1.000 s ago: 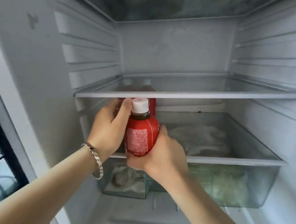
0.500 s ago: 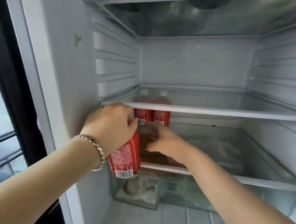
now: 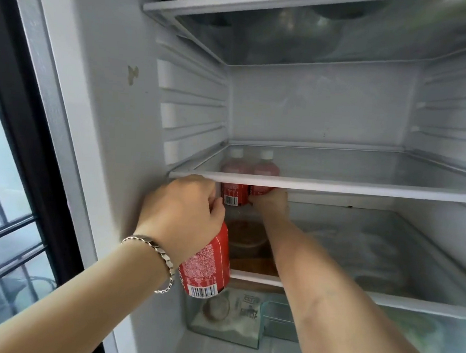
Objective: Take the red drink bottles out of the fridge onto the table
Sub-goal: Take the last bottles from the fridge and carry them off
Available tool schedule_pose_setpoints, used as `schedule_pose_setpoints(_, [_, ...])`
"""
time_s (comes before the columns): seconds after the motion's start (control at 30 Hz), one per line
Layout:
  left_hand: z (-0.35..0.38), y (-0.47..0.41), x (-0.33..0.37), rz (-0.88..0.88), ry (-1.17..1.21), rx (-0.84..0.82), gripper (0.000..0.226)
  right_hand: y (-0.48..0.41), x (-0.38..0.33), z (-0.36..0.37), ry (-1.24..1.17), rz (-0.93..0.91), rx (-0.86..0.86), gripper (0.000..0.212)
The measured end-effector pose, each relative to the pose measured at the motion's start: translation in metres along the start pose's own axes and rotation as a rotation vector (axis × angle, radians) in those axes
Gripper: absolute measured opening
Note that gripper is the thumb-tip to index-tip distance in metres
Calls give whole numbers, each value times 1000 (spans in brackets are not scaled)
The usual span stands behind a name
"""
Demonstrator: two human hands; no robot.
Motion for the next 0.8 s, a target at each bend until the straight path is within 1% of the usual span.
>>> schedule_pose_setpoints(0.07, [-1,0,-1,1,-1,3,32,10,-4,-5,-10,-20,-7,79])
schedule_pose_setpoints(0.17, [0,0,-3,8,-13,17,34,44,-9,-17,14,-31,-72,94])
schedule_pose_setpoints(0.2, [-1,1,-3,14,-14,30,36,58,-9,-21,42,-31,-105,96])
schedule_pose_setpoints(0.27, [-1,2,-1,43,-15,47,39,88,-3,-31,57,-27,-177,93])
schedule_pose_setpoints(0.33, [-2,2,0,64,8,35,40,120,5,-43,1,-21,-219,90])
schedule_pose_setpoints(0.47, [-6,7,8,94,74,10,47,168,17,-72,-145,-39,-177,81])
schedule_pose_setpoints(0.53, [-8,9,11,85,67,5,58,182,11,-80,-253,-90,-177,77])
schedule_pose_setpoints(0.6, [-9,9,14,76,61,-11,73,193,3,-83,-288,-150,-188,76])
schedule_pose_setpoints(0.73, [-5,6,12,88,67,-42,84,214,-4,-87,-273,-261,-157,73])
schedule_pose_setpoints(0.8, [-4,5,10,131,71,-18,91,223,-6,-89,-212,-338,-121,74])
Point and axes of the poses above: each hand's wrist, its own y-axis away from the middle knuckle, its own z-axis out of the palm, x = y × z, the point moved 8 cm from there along -y, towards the middle knuckle, and after that the axes turned 10 degrees about -x, right-handed, at the moved point
